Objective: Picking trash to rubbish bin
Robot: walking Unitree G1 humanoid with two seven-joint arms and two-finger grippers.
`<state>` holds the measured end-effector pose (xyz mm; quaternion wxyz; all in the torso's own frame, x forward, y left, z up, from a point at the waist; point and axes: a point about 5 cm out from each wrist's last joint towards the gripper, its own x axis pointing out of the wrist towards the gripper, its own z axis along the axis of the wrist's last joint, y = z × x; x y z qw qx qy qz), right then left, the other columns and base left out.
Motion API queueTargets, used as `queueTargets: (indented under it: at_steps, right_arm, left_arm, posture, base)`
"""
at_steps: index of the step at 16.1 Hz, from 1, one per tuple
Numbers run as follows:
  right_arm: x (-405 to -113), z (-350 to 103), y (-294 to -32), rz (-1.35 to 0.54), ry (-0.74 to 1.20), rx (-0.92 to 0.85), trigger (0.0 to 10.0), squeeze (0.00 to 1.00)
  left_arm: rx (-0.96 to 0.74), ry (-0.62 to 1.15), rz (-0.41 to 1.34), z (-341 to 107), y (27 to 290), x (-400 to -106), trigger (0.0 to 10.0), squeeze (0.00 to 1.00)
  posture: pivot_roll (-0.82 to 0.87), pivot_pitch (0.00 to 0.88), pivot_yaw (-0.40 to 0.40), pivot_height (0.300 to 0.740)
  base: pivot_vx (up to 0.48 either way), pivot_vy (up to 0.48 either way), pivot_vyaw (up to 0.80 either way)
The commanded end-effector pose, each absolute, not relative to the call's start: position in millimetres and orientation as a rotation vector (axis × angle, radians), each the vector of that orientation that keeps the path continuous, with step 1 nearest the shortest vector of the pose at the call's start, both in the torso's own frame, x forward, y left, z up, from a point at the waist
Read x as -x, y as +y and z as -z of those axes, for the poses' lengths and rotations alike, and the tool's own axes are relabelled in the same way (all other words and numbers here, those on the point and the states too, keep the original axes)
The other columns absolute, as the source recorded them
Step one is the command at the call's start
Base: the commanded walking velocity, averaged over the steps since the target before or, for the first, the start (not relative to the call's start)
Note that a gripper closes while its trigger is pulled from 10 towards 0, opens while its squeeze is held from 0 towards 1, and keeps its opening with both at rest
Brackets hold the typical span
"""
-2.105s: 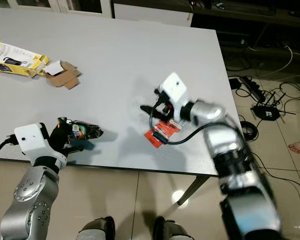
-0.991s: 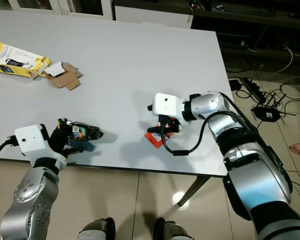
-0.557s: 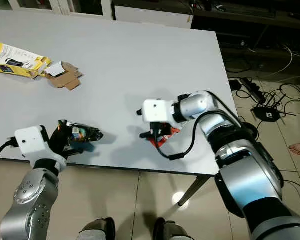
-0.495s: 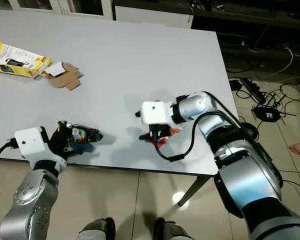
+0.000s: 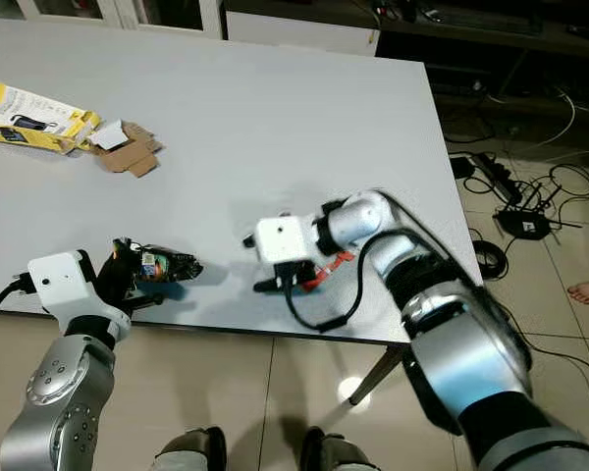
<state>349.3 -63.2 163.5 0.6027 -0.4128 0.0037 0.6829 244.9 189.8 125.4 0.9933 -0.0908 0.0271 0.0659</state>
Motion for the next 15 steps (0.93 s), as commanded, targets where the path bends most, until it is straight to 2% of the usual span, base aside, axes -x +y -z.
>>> queueTargets:
  at_steps: [1, 2, 6, 8, 9, 10, 15]
  right_arm:
    - [-345.2, -155.0, -66.2, -1.617, 0.038, 0.951, 1.8, 0.00]
    - [-344.4, -153.7, -65.7, -1.623, 0.040, 0.948, 2.2, 0.00]
    - [-344.1, -151.7, -67.6, -1.623, 0.050, 0.949, 2.0, 0.00]
    - [-349.1, -151.6, -73.0, -1.561, 0.075, 0.940, 1.3, 0.00]
    - [-351.2, -152.9, -74.6, -1.538, 0.079, 0.933, 0.2, 0.00]
    - [-351.8, -153.3, -75.1, -1.532, 0.080, 0.931, 0.0, 0.00]
    - [-354.3, -154.1, -78.6, -1.505, 0.089, 0.945, 0.0, 0.00]
  left_arm:
    - [0.188, 0.057, -0.133, -125.3, 189.1, -242.2, 10.0, 0.00]
    - [0.189, 0.057, -0.134, -125.2, 189.2, -242.1, 10.0, 0.00]
    - [0.194, 0.059, -0.135, -124.6, 188.2, -241.7, 10.0, 0.00]
    - [0.198, 0.062, -0.134, -124.1, 187.6, -241.0, 10.0, 0.00]
    - [0.198, 0.063, -0.134, -123.8, 187.6, -240.7, 10.0, 0.00]
    - [0.199, 0.063, -0.134, -123.7, 187.7, -240.6, 10.0, 0.00]
    - [0.200, 0.062, -0.133, -123.7, 187.1, -240.4, 10.0, 0.00]
  posture:
    - [0.06, 0.150, -0.073, 0.740]
    - [0.06, 0.150, -0.073, 0.740]
    - [0.06, 0.151, -0.080, 0.740]
    - [0.06, 0.151, -0.081, 0.740]
    - [0.06, 0.151, -0.081, 0.740]
    - [0.06, 0.151, -0.081, 0.740]
    - [0.06, 0.150, -0.083, 0.740]
  base:
    - [0.000, 0.000, 0.00]
    - [0.000, 0.000, 0.00]
    - [0.000, 0.000, 0.00]
    - [0.000, 0.000, 0.00]
    - [0.000, 0.000, 0.00]
    - [0.000, 0.000, 0.00]
    - [0.000, 0.000, 0.00]
